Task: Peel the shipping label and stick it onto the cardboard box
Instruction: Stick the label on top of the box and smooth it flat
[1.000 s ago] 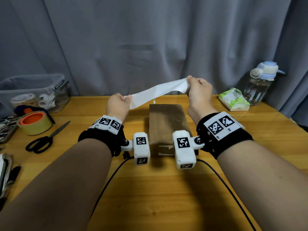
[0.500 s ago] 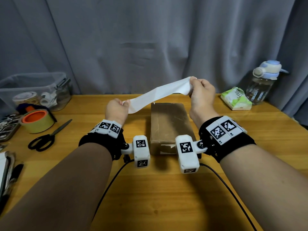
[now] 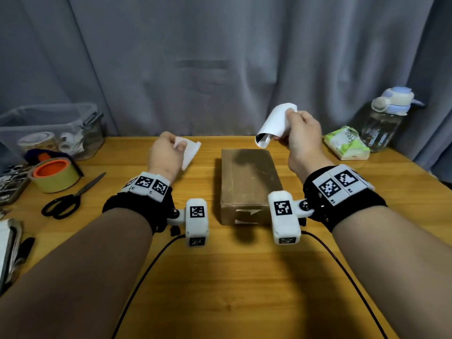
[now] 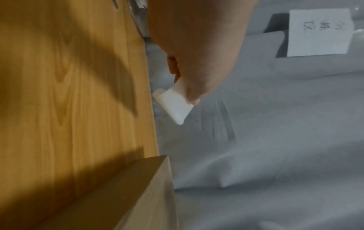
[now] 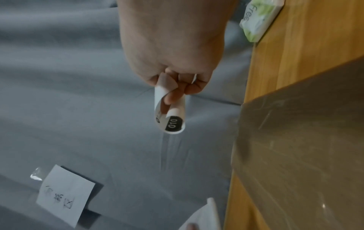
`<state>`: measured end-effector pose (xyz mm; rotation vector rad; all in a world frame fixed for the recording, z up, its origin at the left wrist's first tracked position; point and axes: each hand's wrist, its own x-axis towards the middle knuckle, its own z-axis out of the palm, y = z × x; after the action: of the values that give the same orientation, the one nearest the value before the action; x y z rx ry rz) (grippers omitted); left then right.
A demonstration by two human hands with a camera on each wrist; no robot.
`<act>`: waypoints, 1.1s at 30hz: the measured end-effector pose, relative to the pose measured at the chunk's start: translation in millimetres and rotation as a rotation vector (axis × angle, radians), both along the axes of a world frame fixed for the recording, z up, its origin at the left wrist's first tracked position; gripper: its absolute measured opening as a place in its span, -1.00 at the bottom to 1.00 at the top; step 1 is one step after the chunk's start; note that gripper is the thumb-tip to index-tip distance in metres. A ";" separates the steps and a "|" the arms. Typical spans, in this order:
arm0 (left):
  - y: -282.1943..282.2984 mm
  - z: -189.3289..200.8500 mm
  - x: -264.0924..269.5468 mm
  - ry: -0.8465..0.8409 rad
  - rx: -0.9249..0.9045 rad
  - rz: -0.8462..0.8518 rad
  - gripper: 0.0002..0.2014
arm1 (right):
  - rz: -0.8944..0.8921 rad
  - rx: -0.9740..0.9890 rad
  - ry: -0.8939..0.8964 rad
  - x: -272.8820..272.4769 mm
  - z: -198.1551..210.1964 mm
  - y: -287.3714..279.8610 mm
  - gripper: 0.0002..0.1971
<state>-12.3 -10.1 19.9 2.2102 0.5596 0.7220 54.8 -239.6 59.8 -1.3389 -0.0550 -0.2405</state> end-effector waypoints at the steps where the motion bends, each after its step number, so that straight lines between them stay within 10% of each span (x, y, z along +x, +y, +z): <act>1: 1.0 0.7 0.4 0.030 0.063 -0.028 -0.78 | 0.018 -0.004 -0.001 -2.4 -0.1 2.0 -0.70; 10: -6.1 -30.2 -17.3 0.456 0.593 -0.313 -0.96 | 0.216 -0.183 0.019 -23.1 0.6 3.2 -0.74; 16: -11.0 -33.4 -17.5 0.748 0.332 -0.462 -0.66 | 0.289 -0.352 0.023 -36.1 -0.9 -0.8 -0.70; 22: -31.0 7.2 -19.0 0.300 0.308 -0.457 -0.83 | 0.312 -0.367 0.093 -47.5 2.6 -0.9 -0.70; 26: -58.8 33.2 -28.1 -0.071 0.251 -0.556 -0.61 | 0.331 -0.312 0.136 -51.7 3.1 3.0 -0.71; 33: -85.5 30.8 -24.6 -0.172 0.818 -0.392 -0.60 | 0.339 -0.240 0.192 -46.6 -1.0 0.7 -0.69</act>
<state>-36.9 -95.6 50.6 2.8227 -0.3301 1.0278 8.2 -238.9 58.8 -1.5606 -0.1512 0.1870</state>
